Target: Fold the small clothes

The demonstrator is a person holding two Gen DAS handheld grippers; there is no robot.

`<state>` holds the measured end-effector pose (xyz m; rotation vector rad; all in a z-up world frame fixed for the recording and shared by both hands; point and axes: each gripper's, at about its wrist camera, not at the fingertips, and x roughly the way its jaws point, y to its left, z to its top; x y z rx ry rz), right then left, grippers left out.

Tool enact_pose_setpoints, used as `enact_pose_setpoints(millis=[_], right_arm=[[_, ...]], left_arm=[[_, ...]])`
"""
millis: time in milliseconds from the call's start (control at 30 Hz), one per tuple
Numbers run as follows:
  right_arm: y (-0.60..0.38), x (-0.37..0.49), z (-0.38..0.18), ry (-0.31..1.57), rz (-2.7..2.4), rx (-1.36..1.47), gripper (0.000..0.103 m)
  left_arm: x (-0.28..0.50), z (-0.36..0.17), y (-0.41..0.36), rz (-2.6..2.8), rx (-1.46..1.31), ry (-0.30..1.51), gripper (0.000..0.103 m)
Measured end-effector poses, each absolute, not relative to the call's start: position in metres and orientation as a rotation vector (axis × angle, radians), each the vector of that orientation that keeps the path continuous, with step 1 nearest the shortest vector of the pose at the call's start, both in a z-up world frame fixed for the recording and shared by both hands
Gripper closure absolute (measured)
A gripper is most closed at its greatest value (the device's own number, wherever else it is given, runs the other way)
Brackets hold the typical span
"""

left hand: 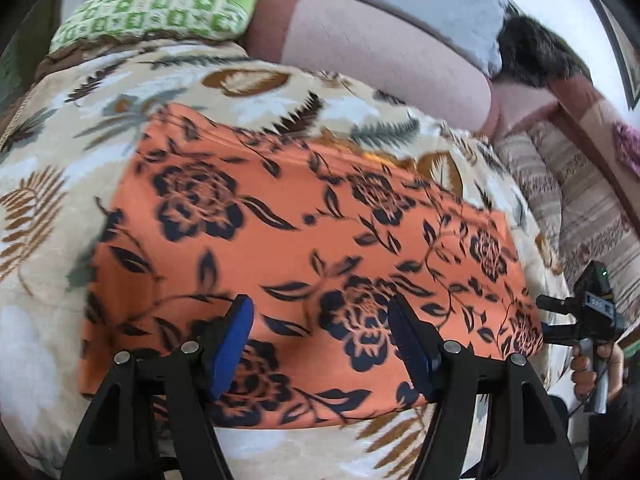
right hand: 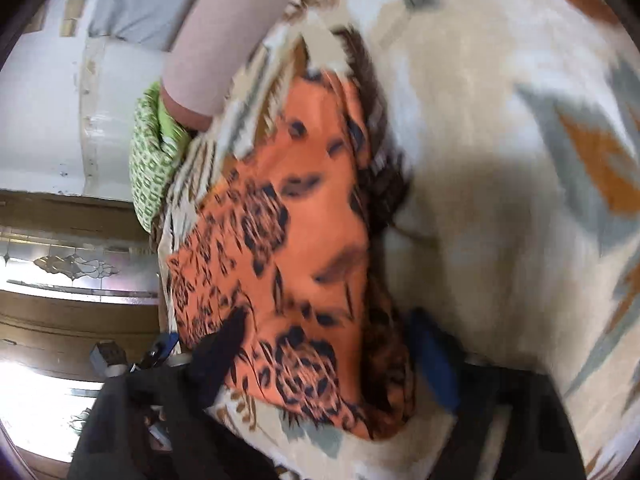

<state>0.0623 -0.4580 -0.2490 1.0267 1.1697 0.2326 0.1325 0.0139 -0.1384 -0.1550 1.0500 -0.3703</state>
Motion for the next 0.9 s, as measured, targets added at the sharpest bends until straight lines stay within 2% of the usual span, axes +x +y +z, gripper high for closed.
enact_pose_setpoints(millis=[100, 167, 200, 233, 300, 467, 500, 567, 700, 767, 800, 900], right_arm=[[-0.457, 0.054, -0.258, 1.177, 0.255, 1.075, 0.031], [-0.455, 0.054, -0.261, 1.188, 0.258, 1.075, 0.044], [-0.452, 0.054, -0.261, 1.200, 0.275, 1.086, 0.073], [-0.446, 0.055, -0.261, 1.203, 0.294, 1.092, 0.089], [-0.441, 0.051, -0.250, 1.176, 0.280, 1.032, 0.089], [-0.444, 0.045, -0.265, 1.208, 0.205, 1.009, 0.090], [-0.443, 0.045, -0.255, 1.181, 0.221, 0.993, 0.085], [-0.447, 0.046, -0.243, 1.177, 0.228, 0.961, 0.084], [-0.455, 0.066, -0.218, 1.153, 0.201, 0.837, 0.073], [-0.462, 0.084, -0.214, 1.138, 0.189, 0.811, 0.048], [-0.467, 0.089, -0.214, 1.130, 0.168, 0.800, 0.026], [-0.482, 0.099, -0.218, 1.122, 0.139, 0.847, 0.025]], left_arm=[[0.132, -0.148, 0.000, -0.386, -0.118, 1.077, 0.033], [0.137, -0.165, -0.008, -0.344, -0.069, 1.121, 0.033], [0.137, -0.170, -0.011, -0.333, -0.055, 1.131, 0.033], [0.137, -0.171, -0.014, -0.324, -0.028, 1.123, 0.033], [0.133, -0.171, -0.022, -0.313, 0.027, 1.117, 0.032], [0.129, -0.173, -0.026, -0.314, 0.081, 1.126, 0.031], [0.129, -0.173, -0.026, -0.315, 0.082, 1.129, 0.031], [0.128, -0.175, -0.025, -0.320, 0.092, 1.129, 0.031], [0.127, -0.174, -0.029, -0.323, 0.110, 1.120, 0.029], [0.126, -0.175, -0.029, -0.328, 0.114, 1.116, 0.028], [0.126, -0.175, -0.029, -0.330, 0.114, 1.116, 0.028], [0.127, -0.175, -0.025, -0.345, 0.095, 1.120, 0.028]])
